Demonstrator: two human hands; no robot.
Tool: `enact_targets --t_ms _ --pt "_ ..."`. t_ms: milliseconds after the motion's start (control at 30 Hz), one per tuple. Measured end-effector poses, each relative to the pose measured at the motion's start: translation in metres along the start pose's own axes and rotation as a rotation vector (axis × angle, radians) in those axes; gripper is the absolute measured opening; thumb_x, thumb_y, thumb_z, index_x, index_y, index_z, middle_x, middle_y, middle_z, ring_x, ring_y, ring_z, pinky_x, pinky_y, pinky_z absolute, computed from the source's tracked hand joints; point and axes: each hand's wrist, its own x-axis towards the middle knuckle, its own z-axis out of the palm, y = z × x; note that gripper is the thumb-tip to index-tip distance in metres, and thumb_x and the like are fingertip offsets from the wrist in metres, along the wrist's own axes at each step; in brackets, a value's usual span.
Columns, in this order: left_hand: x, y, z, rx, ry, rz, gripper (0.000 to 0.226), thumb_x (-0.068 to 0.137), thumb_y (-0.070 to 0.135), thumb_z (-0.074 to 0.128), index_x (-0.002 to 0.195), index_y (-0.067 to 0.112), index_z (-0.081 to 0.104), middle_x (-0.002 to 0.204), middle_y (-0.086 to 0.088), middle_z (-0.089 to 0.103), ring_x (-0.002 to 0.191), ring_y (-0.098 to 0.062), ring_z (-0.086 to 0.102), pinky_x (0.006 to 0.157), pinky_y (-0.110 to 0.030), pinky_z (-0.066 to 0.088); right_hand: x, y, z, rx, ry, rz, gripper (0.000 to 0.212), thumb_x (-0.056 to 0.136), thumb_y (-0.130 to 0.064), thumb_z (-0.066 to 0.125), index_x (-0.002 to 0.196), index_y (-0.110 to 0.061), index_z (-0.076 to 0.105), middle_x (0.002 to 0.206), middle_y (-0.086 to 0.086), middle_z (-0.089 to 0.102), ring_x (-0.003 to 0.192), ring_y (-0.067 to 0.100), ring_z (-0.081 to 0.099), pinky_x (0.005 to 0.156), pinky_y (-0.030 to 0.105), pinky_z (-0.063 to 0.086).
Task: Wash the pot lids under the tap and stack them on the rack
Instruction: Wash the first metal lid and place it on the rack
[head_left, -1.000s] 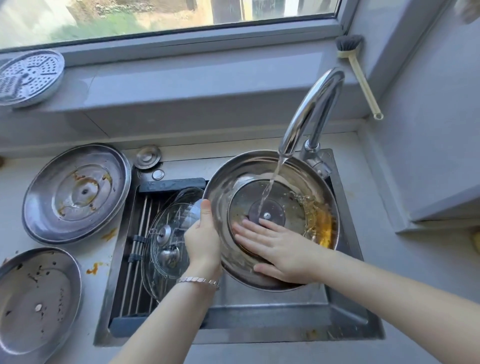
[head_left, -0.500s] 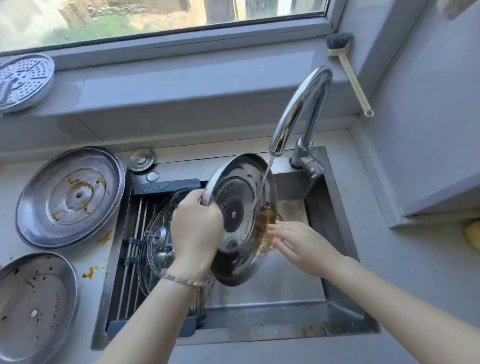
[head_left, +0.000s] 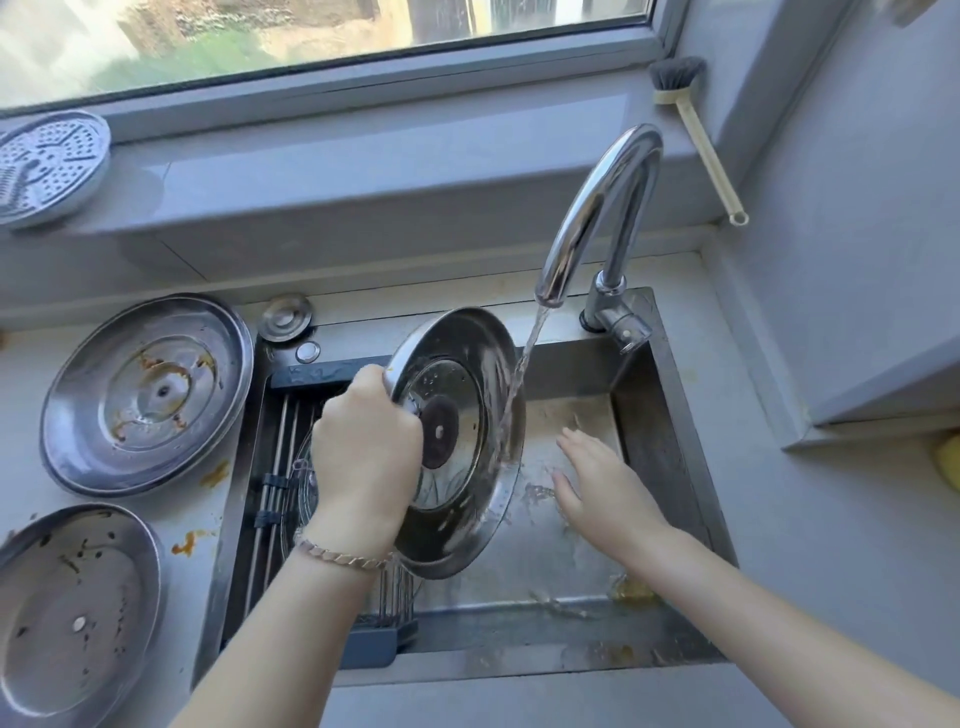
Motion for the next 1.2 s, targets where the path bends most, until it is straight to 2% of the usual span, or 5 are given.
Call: enact_targets --t_ms 267,500,833,1067,1200 --pt "-0.02 -0.011 0.019 -0.433 -0.086 -0.328 0.058 0.094 0.044 0.042 0.048 0.014 0.026 0.043 0.0 0.029 0.043 -0.017 0.027 0.042 -0.026 0.021 0.036 -0.057 0.024 -0.001 0.024 0.163 0.086 0.088 -0.064 0.01 0.146 -0.006 -0.014 0.152 0.009 -0.025 0.141 0.02 -0.025 0.114 0.035 -0.015" --pt "-0.021 -0.02 0.028 -0.507 -0.027 -0.508 0.059 0.097 0.041 0.036 0.047 0.011 0.026 0.044 -0.004 0.031 0.042 -0.015 0.03 0.038 -0.02 0.024 0.024 -0.049 0.027 -0.22 -0.197 -0.522 0.079 0.087 -0.065 0.008 0.148 -0.017 -0.009 0.146 -0.007 -0.025 0.138 0.007 -0.024 0.116 0.029 -0.014" --pt "-0.044 0.004 0.045 -0.62 -0.074 -0.424 0.059 0.095 0.043 0.04 0.045 0.017 0.021 0.036 0.008 0.022 0.038 -0.011 0.023 0.039 -0.021 0.02 0.064 -0.054 0.004 -0.096 0.095 0.132 0.089 0.088 -0.066 0.01 0.146 -0.001 -0.011 0.154 0.018 -0.018 0.142 0.025 -0.021 0.114 0.039 -0.015" --pt "-0.021 0.0 0.046 -0.71 0.02 -0.454 0.057 0.096 0.039 0.043 0.05 0.006 0.041 0.046 -0.004 0.043 0.046 -0.014 0.038 0.04 -0.016 0.031 0.035 -0.071 0.009 -0.138 -0.089 -0.628 0.07 0.089 -0.05 0.004 0.147 -0.011 -0.003 0.153 0.001 -0.009 0.14 0.009 -0.015 0.115 0.028 -0.015" --pt "-0.018 -0.002 0.048 -0.698 0.028 -0.451 0.057 0.096 0.041 0.041 0.051 0.007 0.038 0.049 -0.005 0.041 0.047 -0.015 0.036 0.041 -0.016 0.029 0.02 -0.054 -0.003 -0.087 -0.212 -0.711 0.06 0.092 -0.05 0.012 0.141 -0.019 -0.007 0.149 -0.012 -0.006 0.14 0.005 -0.01 0.114 0.024 -0.014"
